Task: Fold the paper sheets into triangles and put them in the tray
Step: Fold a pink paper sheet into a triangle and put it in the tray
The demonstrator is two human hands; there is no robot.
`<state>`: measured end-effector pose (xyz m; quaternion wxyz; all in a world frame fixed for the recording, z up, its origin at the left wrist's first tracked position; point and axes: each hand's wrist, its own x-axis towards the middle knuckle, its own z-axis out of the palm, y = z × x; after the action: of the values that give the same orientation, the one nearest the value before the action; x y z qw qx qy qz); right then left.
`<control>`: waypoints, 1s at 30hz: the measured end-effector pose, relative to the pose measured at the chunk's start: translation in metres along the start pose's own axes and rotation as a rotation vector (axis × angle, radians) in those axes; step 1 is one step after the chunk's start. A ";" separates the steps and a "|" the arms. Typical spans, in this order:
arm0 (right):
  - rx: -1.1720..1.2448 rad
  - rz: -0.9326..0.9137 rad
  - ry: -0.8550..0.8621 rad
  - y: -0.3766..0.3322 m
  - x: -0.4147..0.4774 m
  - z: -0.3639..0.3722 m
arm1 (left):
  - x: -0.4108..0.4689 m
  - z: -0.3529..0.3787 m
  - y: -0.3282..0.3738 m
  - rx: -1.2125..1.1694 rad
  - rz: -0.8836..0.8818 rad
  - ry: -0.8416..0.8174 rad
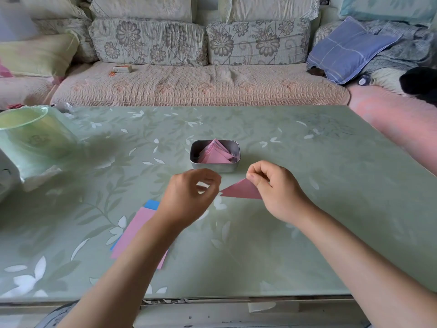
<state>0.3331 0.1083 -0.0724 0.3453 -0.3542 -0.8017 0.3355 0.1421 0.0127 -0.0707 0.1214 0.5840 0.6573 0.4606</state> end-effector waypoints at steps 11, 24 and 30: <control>0.045 -0.008 0.009 -0.004 -0.002 0.017 | -0.001 0.021 0.009 -0.184 -0.107 0.038; 0.001 -0.006 0.026 0.002 0.007 0.019 | 0.011 0.005 0.003 -0.180 -0.076 0.155; -0.134 0.083 0.014 0.006 0.008 0.018 | 0.018 -0.012 -0.009 -0.063 -0.035 0.102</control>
<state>0.3174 0.1125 -0.0843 0.3124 -0.4119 -0.8045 0.2925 0.1224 0.0243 -0.0642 0.1145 0.5441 0.6579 0.5080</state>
